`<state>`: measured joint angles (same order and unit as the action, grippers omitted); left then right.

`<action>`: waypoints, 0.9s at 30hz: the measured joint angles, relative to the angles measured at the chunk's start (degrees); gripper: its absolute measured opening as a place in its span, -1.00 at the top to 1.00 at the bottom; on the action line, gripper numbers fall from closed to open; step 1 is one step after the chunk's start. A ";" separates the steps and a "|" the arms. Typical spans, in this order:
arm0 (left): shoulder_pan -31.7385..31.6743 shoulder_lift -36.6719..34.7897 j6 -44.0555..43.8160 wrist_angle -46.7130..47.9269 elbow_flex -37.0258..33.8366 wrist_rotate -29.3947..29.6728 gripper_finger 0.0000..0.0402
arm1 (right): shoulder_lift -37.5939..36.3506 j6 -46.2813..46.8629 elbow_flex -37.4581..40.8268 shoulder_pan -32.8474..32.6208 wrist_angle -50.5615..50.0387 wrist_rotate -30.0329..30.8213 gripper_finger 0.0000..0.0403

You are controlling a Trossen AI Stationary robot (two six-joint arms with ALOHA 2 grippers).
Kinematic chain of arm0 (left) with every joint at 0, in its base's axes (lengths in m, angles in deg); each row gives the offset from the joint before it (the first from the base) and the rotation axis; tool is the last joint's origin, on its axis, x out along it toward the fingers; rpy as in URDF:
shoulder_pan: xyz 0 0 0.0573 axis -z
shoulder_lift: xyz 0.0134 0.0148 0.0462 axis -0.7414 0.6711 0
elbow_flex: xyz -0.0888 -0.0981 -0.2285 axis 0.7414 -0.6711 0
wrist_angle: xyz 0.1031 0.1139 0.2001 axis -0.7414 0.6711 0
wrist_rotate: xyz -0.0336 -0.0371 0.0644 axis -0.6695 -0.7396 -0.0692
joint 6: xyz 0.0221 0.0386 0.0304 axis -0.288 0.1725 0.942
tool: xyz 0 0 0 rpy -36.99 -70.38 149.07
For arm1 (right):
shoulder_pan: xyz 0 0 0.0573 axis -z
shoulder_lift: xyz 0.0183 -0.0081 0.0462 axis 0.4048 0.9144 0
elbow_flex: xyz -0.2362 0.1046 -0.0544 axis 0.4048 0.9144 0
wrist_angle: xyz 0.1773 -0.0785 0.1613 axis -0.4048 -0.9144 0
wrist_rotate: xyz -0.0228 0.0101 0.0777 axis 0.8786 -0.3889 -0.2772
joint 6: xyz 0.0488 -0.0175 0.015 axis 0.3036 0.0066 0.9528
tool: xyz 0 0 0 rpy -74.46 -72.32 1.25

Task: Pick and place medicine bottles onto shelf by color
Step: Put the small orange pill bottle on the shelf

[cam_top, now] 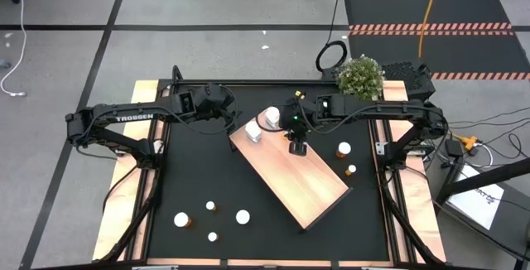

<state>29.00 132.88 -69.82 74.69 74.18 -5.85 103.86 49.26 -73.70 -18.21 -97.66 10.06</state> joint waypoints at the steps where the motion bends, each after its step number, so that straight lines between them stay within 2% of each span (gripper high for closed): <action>1: 0.00 0.00 -0.01 0.00 0.00 0.00 -0.47 | 0.02 -0.15 0.00 0.00 0.25 0.00 0.41; 15: 0.22 0.00 0.03 0.00 0.00 -0.01 -0.47 | 0.13 -1.10 0.00 0.02 1.56 0.06 0.39; 27: 0.20 0.00 -0.03 0.00 0.00 -0.01 -0.48 | 0.13 -1.10 0.02 0.04 2.04 0.59 0.06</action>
<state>29.19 132.88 -69.86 74.69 74.18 -5.86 104.00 48.16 -73.68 -18.16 -95.62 10.65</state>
